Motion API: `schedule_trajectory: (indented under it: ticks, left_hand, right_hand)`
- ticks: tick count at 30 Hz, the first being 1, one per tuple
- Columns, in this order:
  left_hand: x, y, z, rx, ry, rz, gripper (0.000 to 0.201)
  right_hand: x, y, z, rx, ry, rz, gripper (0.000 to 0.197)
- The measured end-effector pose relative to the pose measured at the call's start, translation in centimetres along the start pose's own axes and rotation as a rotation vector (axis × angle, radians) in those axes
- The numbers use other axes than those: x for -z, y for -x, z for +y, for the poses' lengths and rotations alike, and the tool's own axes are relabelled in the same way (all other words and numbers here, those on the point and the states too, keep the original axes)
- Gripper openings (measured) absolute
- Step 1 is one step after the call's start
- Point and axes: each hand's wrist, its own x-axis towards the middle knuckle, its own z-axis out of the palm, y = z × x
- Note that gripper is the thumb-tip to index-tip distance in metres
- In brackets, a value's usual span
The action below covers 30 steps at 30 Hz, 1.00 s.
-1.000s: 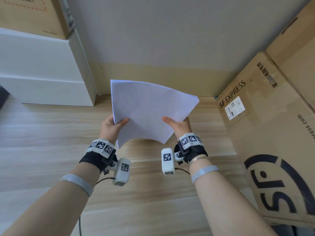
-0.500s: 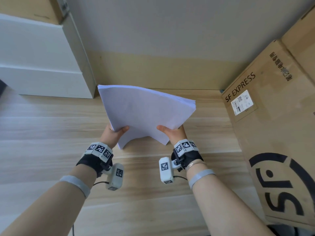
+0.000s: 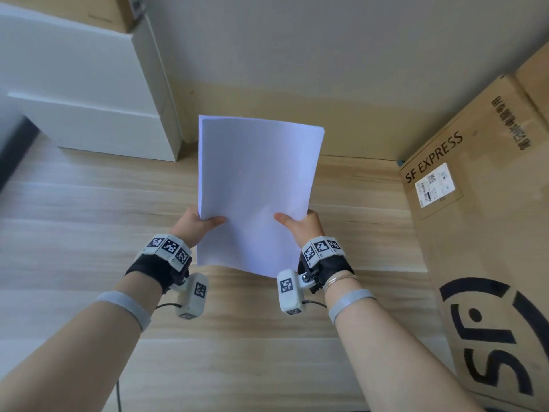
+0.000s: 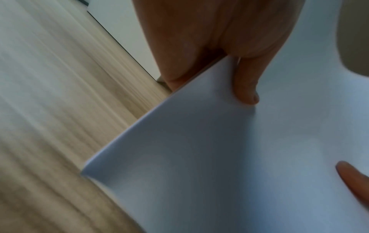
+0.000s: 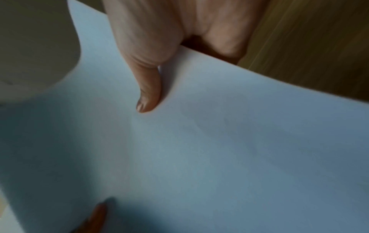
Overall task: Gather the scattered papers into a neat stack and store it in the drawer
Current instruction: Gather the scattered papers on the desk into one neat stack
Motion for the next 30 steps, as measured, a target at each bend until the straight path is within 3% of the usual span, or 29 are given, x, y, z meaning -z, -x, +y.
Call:
schedule_trajectory:
  ticks: [2,6,12,15,18,21,25,28,30]
  left_hand:
    - [0.4,1.0,-0.2,0.015,0.008,-0.030,0.015]
    - [1.3,3.7,-1.2,0.038,0.033,-0.067,0.030]
    - [3.5,7.4,-5.1,0.115,0.093,-0.042,0.078]
    - [4.5,9.9,-7.1,0.140,0.114,-0.033,0.044]
    - [5.8,12.2,-9.4,0.192,0.072,-0.005,0.042]
    - [7.0,14.1,-11.8,0.222,0.081,0.015,0.053]
    - [8.1,17.0,-14.0,0.249,0.122,0.055,0.030]
    - [8.9,18.7,-15.6,0.263,0.142,0.084,0.035]
    - [9.1,19.5,-16.7,0.245,0.173,0.078,0.025]
  right_hand:
    - [-0.3,0.5,0.0,-0.005,0.026,-0.040,0.030]
    - [-1.0,1.7,0.6,-0.041,0.098,-0.103,0.037]
    - [-3.4,5.5,2.7,-0.074,0.172,-0.152,0.039]
    - [-5.1,7.9,4.8,-0.107,0.142,-0.146,0.052]
    - [-6.6,10.6,6.3,-0.131,0.114,-0.142,0.051]
    - [-7.9,12.9,7.6,-0.142,0.140,-0.150,0.053]
    - [-9.6,15.7,8.9,-0.172,0.157,-0.209,0.041]
    - [-10.9,16.6,10.0,-0.169,0.165,-0.199,0.061]
    - [-11.5,17.3,10.6,-0.146,0.127,-0.183,0.059]
